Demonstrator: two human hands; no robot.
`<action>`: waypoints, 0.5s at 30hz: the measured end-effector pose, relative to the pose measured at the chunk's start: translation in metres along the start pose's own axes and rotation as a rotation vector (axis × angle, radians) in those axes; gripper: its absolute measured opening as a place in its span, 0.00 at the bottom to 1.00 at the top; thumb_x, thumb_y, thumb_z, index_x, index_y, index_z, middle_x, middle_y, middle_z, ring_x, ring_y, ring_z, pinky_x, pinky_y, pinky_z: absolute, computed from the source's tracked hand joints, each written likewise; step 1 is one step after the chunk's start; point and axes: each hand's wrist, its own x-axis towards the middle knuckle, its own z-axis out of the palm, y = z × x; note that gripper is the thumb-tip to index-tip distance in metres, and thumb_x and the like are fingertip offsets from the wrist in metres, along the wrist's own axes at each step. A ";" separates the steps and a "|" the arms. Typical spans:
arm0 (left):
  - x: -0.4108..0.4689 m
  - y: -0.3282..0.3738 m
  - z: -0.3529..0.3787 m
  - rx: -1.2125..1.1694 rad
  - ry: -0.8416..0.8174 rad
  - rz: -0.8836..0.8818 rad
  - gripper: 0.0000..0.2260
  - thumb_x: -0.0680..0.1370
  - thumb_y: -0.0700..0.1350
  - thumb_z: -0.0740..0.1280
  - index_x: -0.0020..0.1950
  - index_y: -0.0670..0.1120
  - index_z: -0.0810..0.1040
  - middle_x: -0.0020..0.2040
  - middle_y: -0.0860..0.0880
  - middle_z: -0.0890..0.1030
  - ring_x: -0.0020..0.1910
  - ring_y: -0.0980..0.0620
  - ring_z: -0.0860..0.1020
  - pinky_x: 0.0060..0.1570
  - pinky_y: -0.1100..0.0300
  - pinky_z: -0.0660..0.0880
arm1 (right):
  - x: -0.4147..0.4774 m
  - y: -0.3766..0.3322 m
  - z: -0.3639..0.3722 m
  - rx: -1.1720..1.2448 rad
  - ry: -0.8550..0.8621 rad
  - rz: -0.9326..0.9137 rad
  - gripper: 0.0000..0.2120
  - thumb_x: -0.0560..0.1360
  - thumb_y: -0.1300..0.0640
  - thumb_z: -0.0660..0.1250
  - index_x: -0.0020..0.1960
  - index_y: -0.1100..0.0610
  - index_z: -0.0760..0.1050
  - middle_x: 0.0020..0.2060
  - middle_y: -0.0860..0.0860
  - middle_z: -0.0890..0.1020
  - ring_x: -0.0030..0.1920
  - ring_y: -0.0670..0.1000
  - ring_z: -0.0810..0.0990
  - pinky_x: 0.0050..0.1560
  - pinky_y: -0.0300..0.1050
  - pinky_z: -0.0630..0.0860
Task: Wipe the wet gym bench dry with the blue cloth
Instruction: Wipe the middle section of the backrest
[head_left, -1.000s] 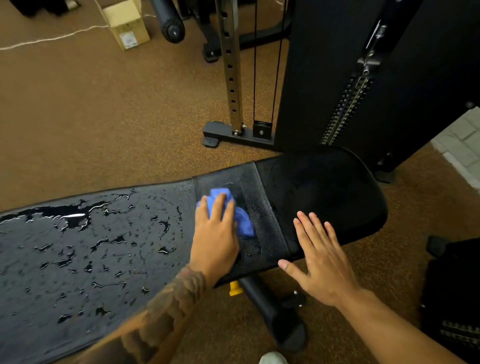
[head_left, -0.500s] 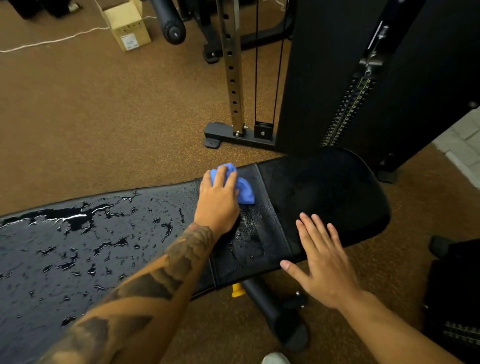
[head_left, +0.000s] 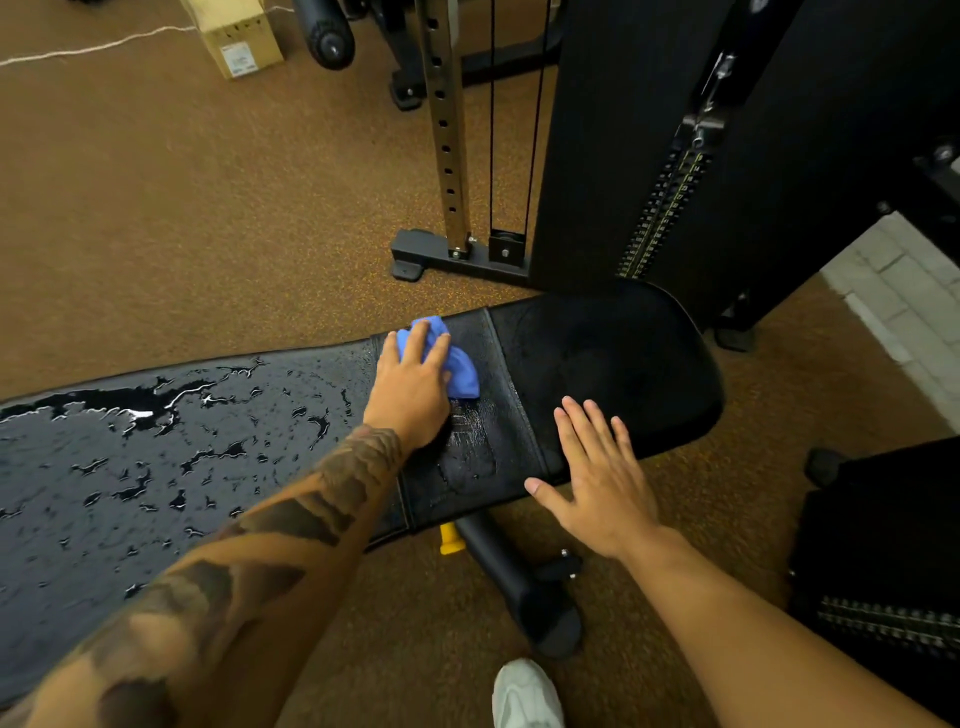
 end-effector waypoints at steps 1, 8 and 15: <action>-0.011 0.002 0.003 -0.018 0.030 -0.020 0.25 0.79 0.46 0.54 0.75 0.42 0.62 0.76 0.37 0.57 0.71 0.27 0.56 0.73 0.39 0.52 | 0.000 0.000 -0.001 -0.001 -0.004 0.000 0.42 0.74 0.30 0.49 0.78 0.57 0.50 0.78 0.52 0.51 0.77 0.52 0.45 0.75 0.57 0.48; -0.094 0.078 0.017 -0.005 -0.043 0.191 0.27 0.72 0.46 0.54 0.70 0.40 0.70 0.72 0.37 0.67 0.70 0.28 0.62 0.70 0.35 0.57 | 0.002 0.000 -0.001 0.018 -0.021 0.008 0.43 0.72 0.31 0.51 0.78 0.57 0.50 0.78 0.53 0.51 0.77 0.53 0.46 0.75 0.58 0.50; -0.025 0.033 0.004 -0.065 0.051 -0.001 0.24 0.75 0.41 0.59 0.72 0.41 0.68 0.75 0.37 0.62 0.69 0.24 0.59 0.72 0.36 0.55 | 0.002 0.002 0.003 0.038 0.017 -0.010 0.42 0.72 0.33 0.54 0.78 0.56 0.49 0.78 0.51 0.50 0.77 0.51 0.44 0.75 0.57 0.48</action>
